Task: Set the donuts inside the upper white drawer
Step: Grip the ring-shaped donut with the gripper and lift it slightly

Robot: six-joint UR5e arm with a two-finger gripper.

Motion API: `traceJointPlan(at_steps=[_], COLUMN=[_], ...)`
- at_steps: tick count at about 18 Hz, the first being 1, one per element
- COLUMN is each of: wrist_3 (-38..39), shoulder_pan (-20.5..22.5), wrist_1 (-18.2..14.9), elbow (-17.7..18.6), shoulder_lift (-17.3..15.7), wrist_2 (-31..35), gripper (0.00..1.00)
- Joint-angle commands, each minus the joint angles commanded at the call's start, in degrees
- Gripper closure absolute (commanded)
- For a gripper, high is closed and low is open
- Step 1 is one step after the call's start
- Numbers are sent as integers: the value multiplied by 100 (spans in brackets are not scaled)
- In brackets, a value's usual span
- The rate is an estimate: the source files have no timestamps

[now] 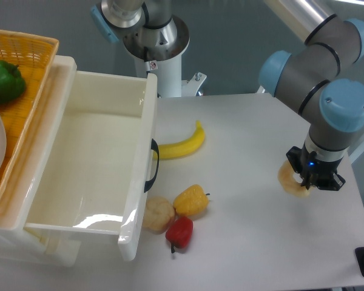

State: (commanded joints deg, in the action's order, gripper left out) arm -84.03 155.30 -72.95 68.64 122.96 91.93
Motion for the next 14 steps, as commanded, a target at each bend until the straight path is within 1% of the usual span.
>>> traceJointPlan(at_steps=[6, 8, 9, 11, 14], wrist_3=[9, 79, 166, 228, 623], shoulder_pan=[-26, -26, -26, -44, -166], wrist_1=[0, 0, -9, -26, -26], elbow=[9, 9, 18, 53, 176], shoulder_lift=[18, 0, -26, -131, -281], wrist_2=[-61, -271, -386, -413, -431], gripper=[100, 100, 100, 100, 100])
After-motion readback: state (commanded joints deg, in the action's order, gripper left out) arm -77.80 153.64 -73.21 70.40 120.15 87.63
